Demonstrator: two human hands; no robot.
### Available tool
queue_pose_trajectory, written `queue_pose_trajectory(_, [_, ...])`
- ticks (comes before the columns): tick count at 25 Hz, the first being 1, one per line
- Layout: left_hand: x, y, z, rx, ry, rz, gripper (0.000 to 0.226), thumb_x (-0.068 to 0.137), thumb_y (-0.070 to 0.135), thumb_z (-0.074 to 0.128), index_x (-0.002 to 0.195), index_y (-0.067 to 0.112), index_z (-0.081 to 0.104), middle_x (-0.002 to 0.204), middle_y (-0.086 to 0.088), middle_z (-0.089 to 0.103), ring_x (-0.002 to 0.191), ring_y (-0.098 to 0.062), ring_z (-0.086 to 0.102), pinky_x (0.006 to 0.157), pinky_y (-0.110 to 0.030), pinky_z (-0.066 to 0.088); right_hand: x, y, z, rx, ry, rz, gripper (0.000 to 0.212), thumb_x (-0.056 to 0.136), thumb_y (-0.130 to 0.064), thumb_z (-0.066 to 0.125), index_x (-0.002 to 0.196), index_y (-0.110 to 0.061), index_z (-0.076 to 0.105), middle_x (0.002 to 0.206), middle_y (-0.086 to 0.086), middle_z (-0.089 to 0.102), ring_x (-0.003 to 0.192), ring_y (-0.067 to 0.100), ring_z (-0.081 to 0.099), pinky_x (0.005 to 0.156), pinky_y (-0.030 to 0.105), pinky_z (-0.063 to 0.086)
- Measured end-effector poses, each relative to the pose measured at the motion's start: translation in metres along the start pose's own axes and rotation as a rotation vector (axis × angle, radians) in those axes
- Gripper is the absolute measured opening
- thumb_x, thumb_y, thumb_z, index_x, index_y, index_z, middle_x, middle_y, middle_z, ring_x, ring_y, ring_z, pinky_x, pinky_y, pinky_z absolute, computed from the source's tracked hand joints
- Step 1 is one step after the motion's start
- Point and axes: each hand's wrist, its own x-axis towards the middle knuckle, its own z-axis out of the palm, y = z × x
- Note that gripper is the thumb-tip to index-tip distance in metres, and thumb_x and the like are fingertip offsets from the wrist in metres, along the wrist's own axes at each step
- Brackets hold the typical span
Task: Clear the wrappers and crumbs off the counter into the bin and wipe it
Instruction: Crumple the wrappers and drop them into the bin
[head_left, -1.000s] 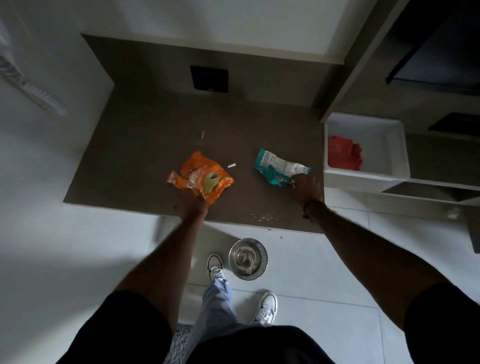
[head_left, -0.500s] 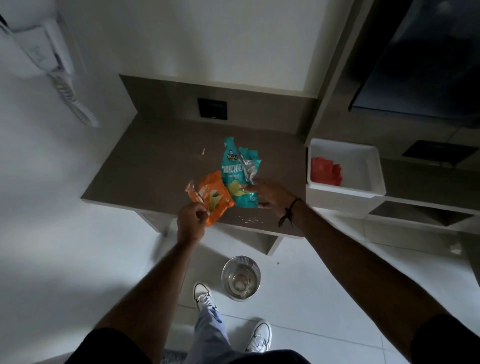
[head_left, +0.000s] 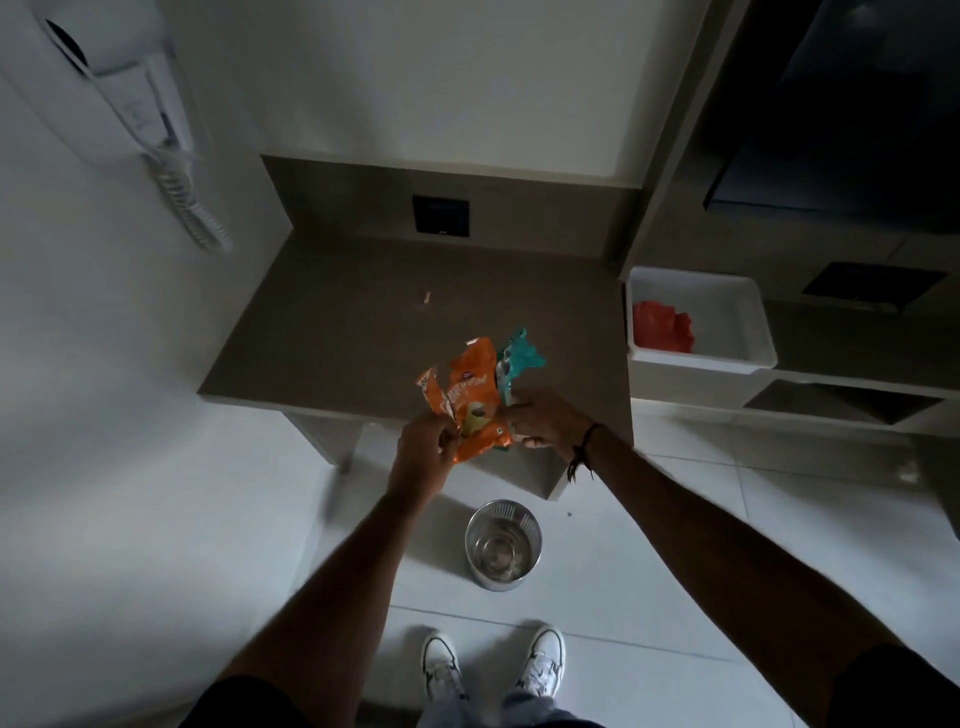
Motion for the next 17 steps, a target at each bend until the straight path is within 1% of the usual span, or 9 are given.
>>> queue_pose_trajectory(1, [-0.001,-0.002,0.0,0.016,-0.024,0.029,0.006,0.079,-0.002,0.071,0.075,0.001,0.069,0.079,-0.015,0.07,0.069,-0.028,0.065,0.063,-0.035,0.052,-0.001,0.004,0.004,-0.071,0.062,-0.075,0.016,0.085,-0.023,0.077,0.094,-0.011,0.071,0.094,0.01,0.072,0.075,0.014,0.066,0.075,0.031,0.053])
queue_pose_trajectory(2, [-0.004,-0.006,0.0,0.056,-0.062,0.057,0.002,0.081,0.001,0.07,0.08,0.002,0.069,0.086,-0.015,0.071,0.077,-0.03,0.067,0.067,-0.038,0.055,-0.002,0.01,0.006,-0.13,0.123,-0.14,0.017,0.084,-0.013,0.078,0.097,-0.004,0.071,0.095,0.014,0.073,0.072,0.014,0.069,0.072,0.029,0.057])
queue_pose_trajectory(4, [-0.011,-0.019,0.003,0.219,-0.159,0.059,0.019,0.084,0.009,0.068,0.103,0.007,0.068,0.111,-0.014,0.069,0.101,-0.031,0.066,0.083,-0.043,0.057,-0.005,0.029,0.011,-0.24,0.225,-0.183,0.028,0.081,-0.007,0.08,0.105,0.003,0.07,0.104,0.019,0.075,0.088,0.022,0.075,0.083,0.037,0.061])
queue_pose_trajectory(5, [-0.013,-0.027,0.005,0.312,-0.189,0.057,0.031,0.086,0.011,0.066,0.117,0.008,0.065,0.123,-0.013,0.065,0.113,-0.031,0.062,0.091,-0.044,0.055,-0.007,0.041,0.013,-0.307,0.269,-0.177,0.03,0.081,-0.011,0.081,0.106,0.003,0.071,0.105,0.02,0.075,0.094,0.029,0.074,0.087,0.043,0.06])
queue_pose_trajectory(6, [-0.014,-0.034,0.007,0.392,-0.193,0.069,0.041,0.086,0.012,0.064,0.126,0.009,0.06,0.131,-0.013,0.061,0.12,-0.032,0.059,0.095,-0.045,0.053,-0.01,0.057,0.015,-0.363,0.314,-0.162,0.03,0.081,-0.016,0.081,0.104,0.001,0.072,0.104,0.018,0.077,0.095,0.032,0.073,0.085,0.043,0.059])
queue_pose_trajectory(9, [0.002,-0.049,0.015,0.535,-0.146,0.164,0.055,0.085,0.013,0.063,0.138,0.005,0.054,0.144,-0.018,0.055,0.132,-0.036,0.054,0.108,-0.046,0.048,-0.01,0.111,0.021,-0.481,0.405,-0.083,0.029,0.081,-0.031,0.079,0.098,-0.007,0.076,0.098,0.011,0.079,0.089,0.028,0.074,0.072,0.029,0.053])
queue_pose_trajectory(12, [0.019,-0.073,0.034,0.623,-0.248,0.164,0.066,0.097,0.028,0.053,0.153,0.0,0.032,0.164,-0.019,0.027,0.152,-0.034,0.029,0.125,-0.048,0.03,0.013,0.161,0.03,-0.496,0.433,0.031,0.028,0.082,-0.034,0.077,0.099,-0.011,0.078,0.101,0.008,0.079,0.091,0.026,0.073,0.074,0.031,0.056])
queue_pose_trajectory(14, [0.013,-0.099,0.052,0.631,-0.265,0.17,0.073,0.099,0.033,0.048,0.158,0.001,0.017,0.169,-0.016,0.011,0.157,-0.031,0.016,0.128,-0.046,0.023,0.039,0.194,0.04,-0.521,0.452,0.104,0.02,0.081,-0.03,0.072,0.094,-0.015,0.078,0.098,0.008,0.078,0.09,0.03,0.071,0.071,0.036,0.057])
queue_pose_trajectory(17, [0.005,-0.125,0.075,0.636,-0.173,0.208,0.083,0.091,0.025,0.05,0.159,0.003,0.007,0.17,-0.015,0.004,0.158,-0.03,0.006,0.128,-0.047,0.023,0.088,0.258,0.059,-0.594,0.432,0.207,0.021,0.081,-0.029,0.068,0.099,-0.022,0.076,0.103,0.007,0.077,0.094,0.034,0.07,0.072,0.037,0.055])
